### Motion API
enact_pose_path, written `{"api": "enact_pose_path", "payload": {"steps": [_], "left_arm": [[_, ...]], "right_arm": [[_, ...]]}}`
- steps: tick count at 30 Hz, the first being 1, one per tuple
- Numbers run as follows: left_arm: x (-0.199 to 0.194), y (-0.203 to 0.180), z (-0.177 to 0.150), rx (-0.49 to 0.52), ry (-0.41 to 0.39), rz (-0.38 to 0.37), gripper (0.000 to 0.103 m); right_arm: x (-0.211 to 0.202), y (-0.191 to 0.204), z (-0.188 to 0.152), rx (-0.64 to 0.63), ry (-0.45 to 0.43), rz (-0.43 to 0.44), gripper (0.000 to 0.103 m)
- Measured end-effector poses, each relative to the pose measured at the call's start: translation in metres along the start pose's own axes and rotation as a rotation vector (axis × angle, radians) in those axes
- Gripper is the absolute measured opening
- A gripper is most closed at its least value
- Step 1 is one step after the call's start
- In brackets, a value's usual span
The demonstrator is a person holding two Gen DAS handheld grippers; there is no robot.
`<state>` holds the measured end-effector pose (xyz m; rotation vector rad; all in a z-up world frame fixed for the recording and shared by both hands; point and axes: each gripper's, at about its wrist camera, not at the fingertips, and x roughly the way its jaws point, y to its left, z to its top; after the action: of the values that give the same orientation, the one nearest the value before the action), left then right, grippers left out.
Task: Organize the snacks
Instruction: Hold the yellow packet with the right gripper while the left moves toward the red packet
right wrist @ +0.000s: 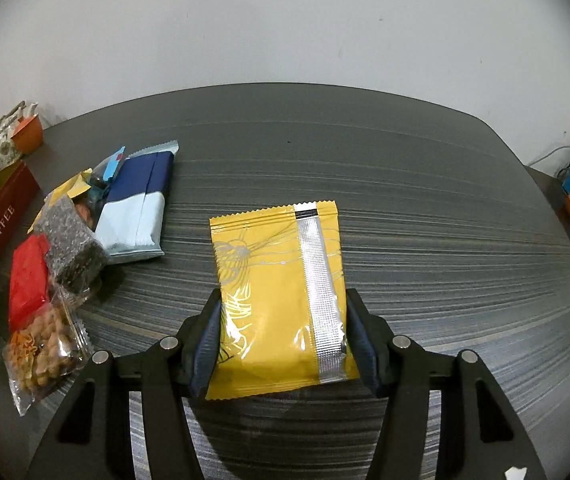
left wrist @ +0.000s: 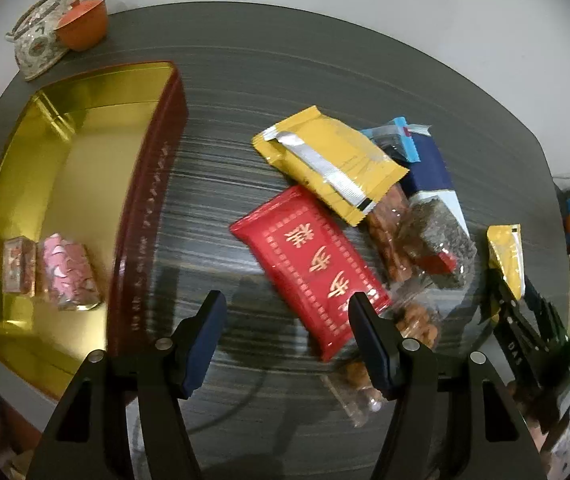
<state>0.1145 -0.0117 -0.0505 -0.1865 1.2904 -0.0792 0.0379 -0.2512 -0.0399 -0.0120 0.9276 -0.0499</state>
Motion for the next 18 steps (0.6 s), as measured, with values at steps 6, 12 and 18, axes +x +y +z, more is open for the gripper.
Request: {"api": "enact_pose_path", "payload": {"steps": [6,12,18], "left_arm": [[0.019,-0.014,0.005,-0.020,0.018,-0.007,0.064],[0.035,-0.035,0.017,-0.049,0.018,0.010,0.066],[0.050,-0.048,0.025,-0.080,0.014,0.064,0.073]], "right_arm": [[0.002,-0.002,0.001,-0.001,0.002,0.002,0.057],[0.001,-0.002,0.000,-0.001,0.002,0.005,0.059],[-0.002,-0.002,0.000,-0.006,0.004,0.010,0.062]]}}
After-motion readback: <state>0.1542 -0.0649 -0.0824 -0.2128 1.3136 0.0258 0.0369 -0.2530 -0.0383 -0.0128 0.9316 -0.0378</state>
